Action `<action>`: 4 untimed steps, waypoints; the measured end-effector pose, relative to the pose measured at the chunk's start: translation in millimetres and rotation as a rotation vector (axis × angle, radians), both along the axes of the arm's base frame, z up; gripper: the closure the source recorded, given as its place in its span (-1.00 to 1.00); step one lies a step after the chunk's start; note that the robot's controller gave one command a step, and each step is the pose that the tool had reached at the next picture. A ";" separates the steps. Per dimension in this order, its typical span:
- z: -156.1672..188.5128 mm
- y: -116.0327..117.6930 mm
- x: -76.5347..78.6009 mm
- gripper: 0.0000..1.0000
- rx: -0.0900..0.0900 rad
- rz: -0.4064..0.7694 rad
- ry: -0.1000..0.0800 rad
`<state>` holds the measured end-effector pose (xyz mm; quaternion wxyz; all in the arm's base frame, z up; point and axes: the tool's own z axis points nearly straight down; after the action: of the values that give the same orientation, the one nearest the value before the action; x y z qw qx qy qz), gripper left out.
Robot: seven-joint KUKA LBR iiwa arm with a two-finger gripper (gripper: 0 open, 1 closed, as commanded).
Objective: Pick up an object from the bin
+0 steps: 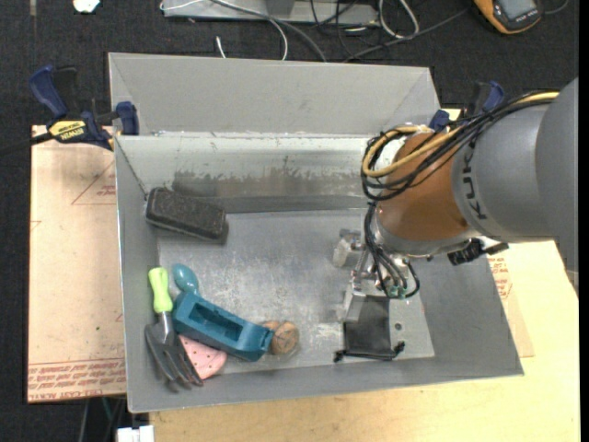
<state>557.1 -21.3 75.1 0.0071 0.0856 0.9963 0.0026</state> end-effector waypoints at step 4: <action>-5.2 -6.1 -29.4 -1.00 0.008 -0.158 0.001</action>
Offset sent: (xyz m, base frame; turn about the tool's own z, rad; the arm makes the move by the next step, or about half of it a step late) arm -0.0206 -0.0653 -0.0051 0.0635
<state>527.7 -27.4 69.8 0.0062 0.1640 0.9864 0.0060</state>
